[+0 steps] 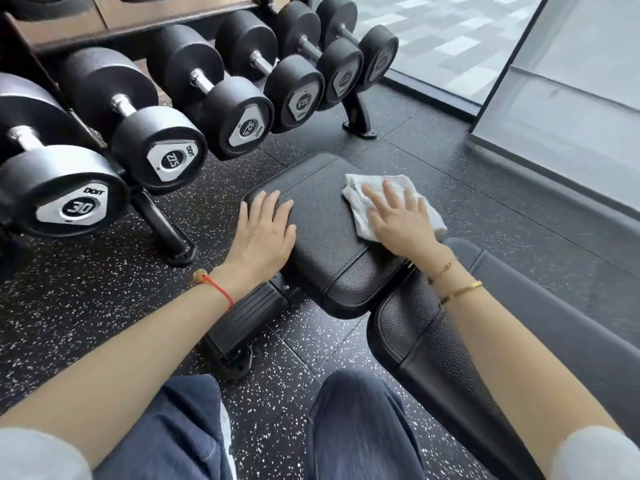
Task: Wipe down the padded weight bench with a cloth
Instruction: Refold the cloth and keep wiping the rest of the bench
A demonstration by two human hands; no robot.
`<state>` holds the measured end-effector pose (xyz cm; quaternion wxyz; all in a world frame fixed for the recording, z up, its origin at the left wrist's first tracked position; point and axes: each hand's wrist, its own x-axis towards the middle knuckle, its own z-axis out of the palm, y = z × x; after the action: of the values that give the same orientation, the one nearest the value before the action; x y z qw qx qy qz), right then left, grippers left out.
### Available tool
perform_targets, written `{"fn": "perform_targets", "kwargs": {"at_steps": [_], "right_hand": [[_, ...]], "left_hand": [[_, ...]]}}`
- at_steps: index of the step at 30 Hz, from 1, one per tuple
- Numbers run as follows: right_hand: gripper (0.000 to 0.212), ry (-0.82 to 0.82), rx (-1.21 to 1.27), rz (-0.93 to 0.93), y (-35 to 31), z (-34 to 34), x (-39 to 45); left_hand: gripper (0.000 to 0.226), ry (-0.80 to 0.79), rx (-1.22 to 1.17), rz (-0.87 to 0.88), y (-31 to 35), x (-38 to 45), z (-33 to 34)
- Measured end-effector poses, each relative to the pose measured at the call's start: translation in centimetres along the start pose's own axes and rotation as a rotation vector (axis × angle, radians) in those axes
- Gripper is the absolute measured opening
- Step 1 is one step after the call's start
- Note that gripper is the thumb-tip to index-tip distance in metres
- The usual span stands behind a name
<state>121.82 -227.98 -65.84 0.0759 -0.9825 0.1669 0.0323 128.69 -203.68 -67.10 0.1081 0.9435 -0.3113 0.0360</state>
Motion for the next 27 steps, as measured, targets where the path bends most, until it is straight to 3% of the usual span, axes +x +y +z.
{"fn": "perform_targets", "kwargs": {"at_steps": [4, 10, 15, 22, 27], "right_hand": [[0.054, -0.026, -0.029, -0.053, -0.9, 0.3, -1.2], [0.054, -0.008, -0.044, -0.294, -2.2, 2.0, -11.8], [0.056, 0.028, -0.117, -0.151, -0.1, 2.1, -15.6], [0.055, -0.01, -0.027, 0.143, 4.7, -0.3, -9.8], [0.057, 0.044, -0.051, -0.011, 3.0, 1.2, -13.3]], "left_hand": [[0.053, 0.007, 0.005, 0.063, 1.3, -0.1, 0.2], [0.052, 0.04, -0.025, 0.138, 4.3, 0.0, 0.7], [0.05, 0.042, -0.084, 0.206, 7.3, -0.6, 1.1], [0.055, -0.054, -0.024, 0.262, 11.4, -3.1, 2.5], [0.057, -0.063, -0.016, 0.185, 12.5, -3.5, 3.5]]}}
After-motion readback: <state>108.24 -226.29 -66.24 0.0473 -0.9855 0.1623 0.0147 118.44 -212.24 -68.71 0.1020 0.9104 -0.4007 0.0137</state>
